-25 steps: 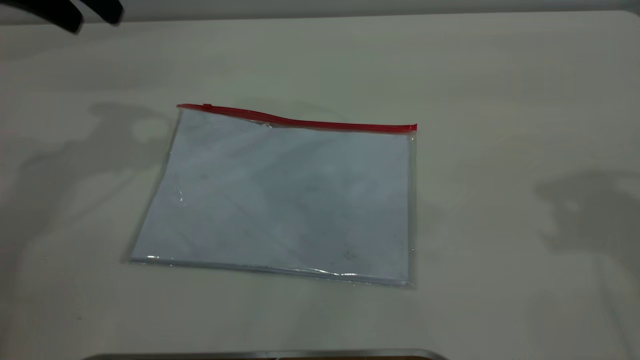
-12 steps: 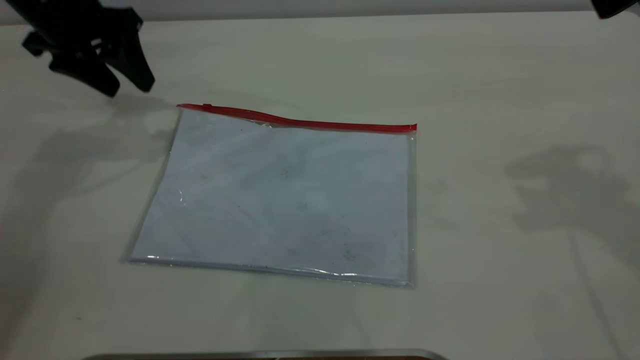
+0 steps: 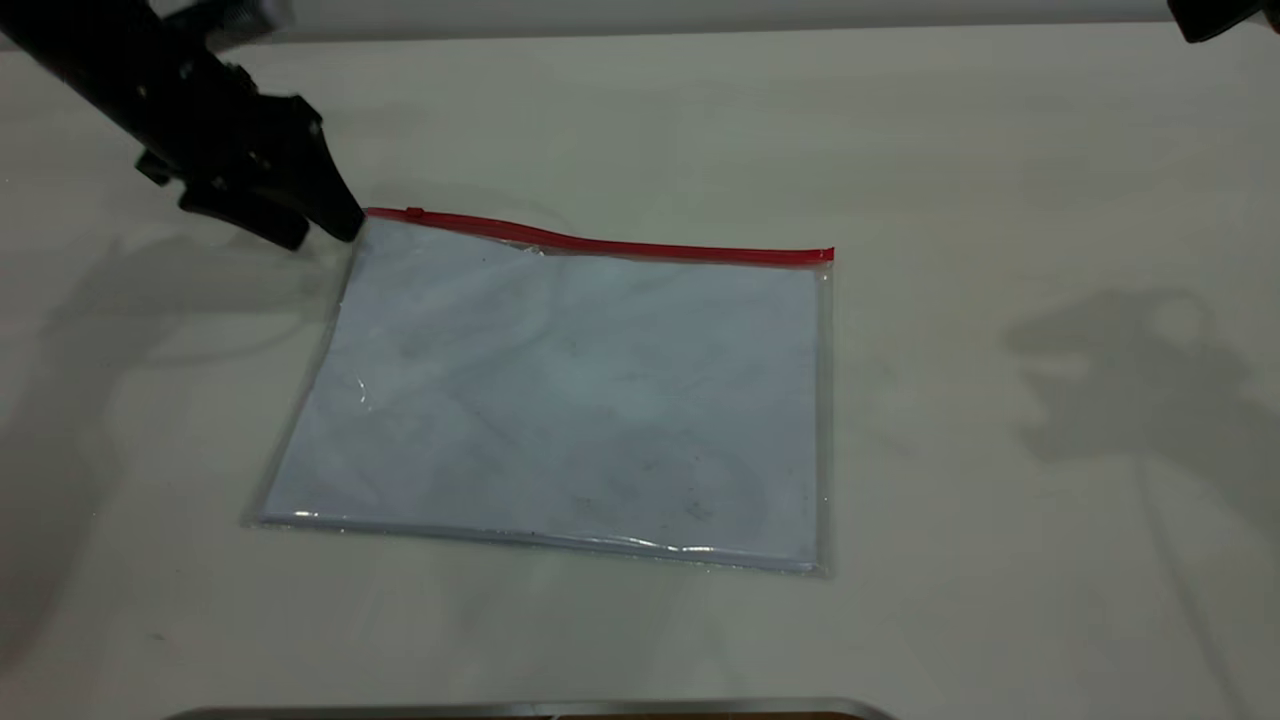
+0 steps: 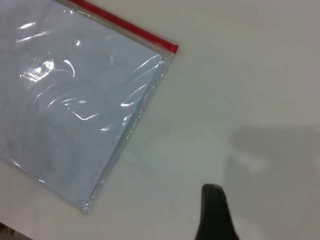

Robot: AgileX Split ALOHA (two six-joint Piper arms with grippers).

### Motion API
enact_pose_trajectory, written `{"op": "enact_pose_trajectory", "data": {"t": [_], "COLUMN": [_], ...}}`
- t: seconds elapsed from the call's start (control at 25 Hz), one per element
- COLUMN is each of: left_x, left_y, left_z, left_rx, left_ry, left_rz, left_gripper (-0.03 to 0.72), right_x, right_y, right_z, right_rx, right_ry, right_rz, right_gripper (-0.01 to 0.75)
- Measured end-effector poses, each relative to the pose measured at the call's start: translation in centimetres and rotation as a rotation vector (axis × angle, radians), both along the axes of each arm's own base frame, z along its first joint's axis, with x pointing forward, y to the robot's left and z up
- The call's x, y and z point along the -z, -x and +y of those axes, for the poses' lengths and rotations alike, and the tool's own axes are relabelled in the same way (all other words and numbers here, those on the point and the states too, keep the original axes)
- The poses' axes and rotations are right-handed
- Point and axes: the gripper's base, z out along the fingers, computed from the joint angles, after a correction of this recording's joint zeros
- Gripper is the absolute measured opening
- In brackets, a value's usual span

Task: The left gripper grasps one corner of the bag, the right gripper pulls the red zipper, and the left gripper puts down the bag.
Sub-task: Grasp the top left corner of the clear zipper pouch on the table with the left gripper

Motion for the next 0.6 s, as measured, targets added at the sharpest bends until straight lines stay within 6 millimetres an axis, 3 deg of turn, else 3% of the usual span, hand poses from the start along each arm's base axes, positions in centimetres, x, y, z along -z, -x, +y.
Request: {"op": "enact_pose_trajectory", "data": {"t": [0.6], "left_x": [3.8], "left_y": [0.2], "left_z": [-1.2], "left_rx": [0.045], "left_ry": [0.156], "left_rz": [-0.052], "left_gripper": [0.587], "right_x": [0.0], "right_y": [0.0], "right_z": [0.0], "right_rx": [0.0], "right_ry": [-0.001], "right_rz": [-0.001], "right_gripper": [0.561]}}
